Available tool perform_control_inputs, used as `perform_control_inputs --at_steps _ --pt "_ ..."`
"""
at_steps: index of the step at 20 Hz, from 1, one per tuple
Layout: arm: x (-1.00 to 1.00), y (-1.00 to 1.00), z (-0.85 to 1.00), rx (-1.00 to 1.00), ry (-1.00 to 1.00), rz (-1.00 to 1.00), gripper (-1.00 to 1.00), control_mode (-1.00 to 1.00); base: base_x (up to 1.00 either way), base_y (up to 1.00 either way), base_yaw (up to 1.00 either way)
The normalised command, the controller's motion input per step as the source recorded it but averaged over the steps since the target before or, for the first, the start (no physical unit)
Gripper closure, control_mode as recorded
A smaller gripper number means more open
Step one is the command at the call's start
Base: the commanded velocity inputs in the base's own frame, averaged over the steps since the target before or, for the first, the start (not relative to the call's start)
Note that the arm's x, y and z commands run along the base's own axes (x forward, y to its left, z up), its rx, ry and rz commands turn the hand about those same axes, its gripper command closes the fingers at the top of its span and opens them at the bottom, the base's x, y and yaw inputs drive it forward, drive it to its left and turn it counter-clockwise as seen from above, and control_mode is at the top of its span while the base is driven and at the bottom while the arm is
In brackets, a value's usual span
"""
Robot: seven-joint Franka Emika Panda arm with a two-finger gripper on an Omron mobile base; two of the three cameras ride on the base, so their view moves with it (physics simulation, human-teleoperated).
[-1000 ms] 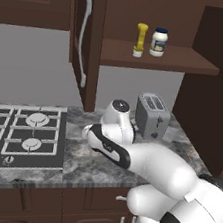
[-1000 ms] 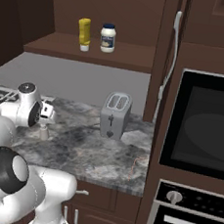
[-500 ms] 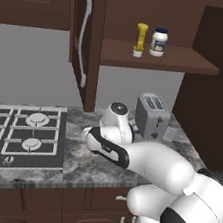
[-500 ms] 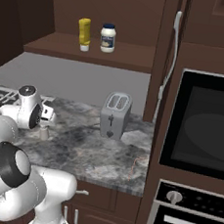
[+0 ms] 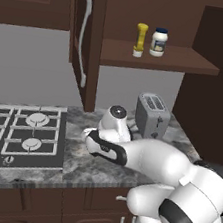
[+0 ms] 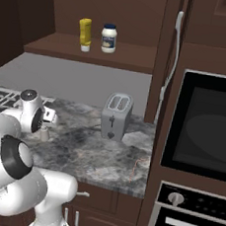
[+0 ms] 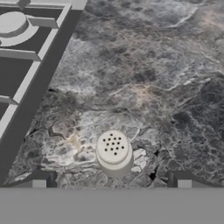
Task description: There are various items on the counter. Only move the condiments/shakers into the cabinet.
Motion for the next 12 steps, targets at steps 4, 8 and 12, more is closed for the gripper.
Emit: perform_control_inputs --at_steps 4,8,12 --pt "0.04 0.0 -0.01 0.0 0.0 0.0 -1.0 -1.0 0.0 0.0 0.0" --pt "0.04 0.0 -0.07 0.0 0.0 0.0 -1.0 -1.0 0.0 0.0 0.0" --pt "0.04 0.0 -0.18 0.0 0.0 0.0 -1.0 -1.0 0.0 0.0 0.0"
